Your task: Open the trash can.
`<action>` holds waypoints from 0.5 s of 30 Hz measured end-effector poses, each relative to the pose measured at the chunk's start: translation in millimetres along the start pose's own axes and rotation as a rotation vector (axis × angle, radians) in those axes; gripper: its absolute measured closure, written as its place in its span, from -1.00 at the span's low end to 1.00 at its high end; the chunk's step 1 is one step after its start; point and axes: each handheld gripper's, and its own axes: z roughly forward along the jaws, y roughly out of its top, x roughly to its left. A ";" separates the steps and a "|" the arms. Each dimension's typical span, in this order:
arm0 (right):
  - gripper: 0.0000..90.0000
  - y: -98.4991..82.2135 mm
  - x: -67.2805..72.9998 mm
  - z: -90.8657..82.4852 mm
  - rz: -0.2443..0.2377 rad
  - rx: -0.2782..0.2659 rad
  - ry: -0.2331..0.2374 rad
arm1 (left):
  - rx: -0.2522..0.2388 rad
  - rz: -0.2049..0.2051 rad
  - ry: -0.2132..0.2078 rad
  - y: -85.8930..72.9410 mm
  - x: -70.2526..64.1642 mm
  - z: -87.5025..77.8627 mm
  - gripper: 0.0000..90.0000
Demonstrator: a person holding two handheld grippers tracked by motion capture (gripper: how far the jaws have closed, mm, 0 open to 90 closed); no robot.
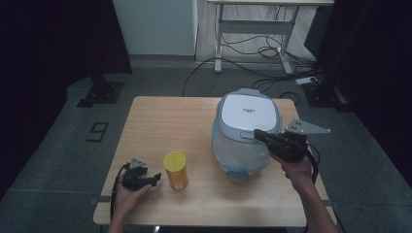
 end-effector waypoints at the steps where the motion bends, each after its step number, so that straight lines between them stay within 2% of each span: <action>1: 0.98 0.6 0.0 1.3 0.001 0.002 0.001 | 0.001 0.001 0.000 0.0 -0.1 0.0 -0.29; 15: 0.99 -0.2 -0.4 15.3 0.017 0.017 0.031 | 0.001 -0.003 -0.001 -0.5 0.5 -0.3 -0.29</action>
